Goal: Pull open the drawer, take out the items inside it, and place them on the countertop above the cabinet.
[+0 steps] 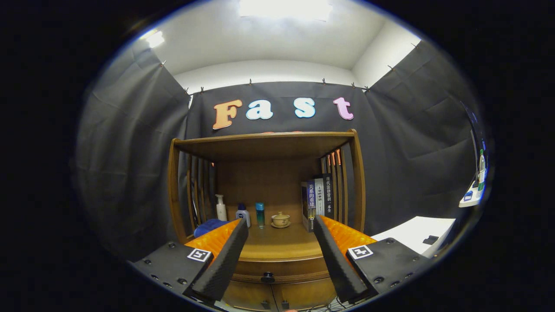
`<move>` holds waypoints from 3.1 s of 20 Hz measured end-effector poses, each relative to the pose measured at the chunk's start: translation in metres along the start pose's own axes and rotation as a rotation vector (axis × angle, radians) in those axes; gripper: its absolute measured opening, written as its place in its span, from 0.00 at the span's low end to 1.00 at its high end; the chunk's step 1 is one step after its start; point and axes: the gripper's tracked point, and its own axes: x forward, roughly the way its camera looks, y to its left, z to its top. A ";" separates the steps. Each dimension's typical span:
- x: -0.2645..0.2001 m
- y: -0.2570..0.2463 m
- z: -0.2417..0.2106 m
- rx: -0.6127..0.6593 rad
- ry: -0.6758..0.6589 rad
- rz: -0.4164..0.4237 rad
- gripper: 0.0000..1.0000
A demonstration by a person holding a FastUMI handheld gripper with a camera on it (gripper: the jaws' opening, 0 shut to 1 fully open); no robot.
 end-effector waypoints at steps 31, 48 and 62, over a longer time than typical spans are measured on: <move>0.052 0.044 -0.087 -0.017 0.027 0.037 0.99; 0.087 0.040 -0.296 -0.100 0.270 0.012 0.99; 0.097 0.030 -0.324 -0.048 0.340 0.004 0.49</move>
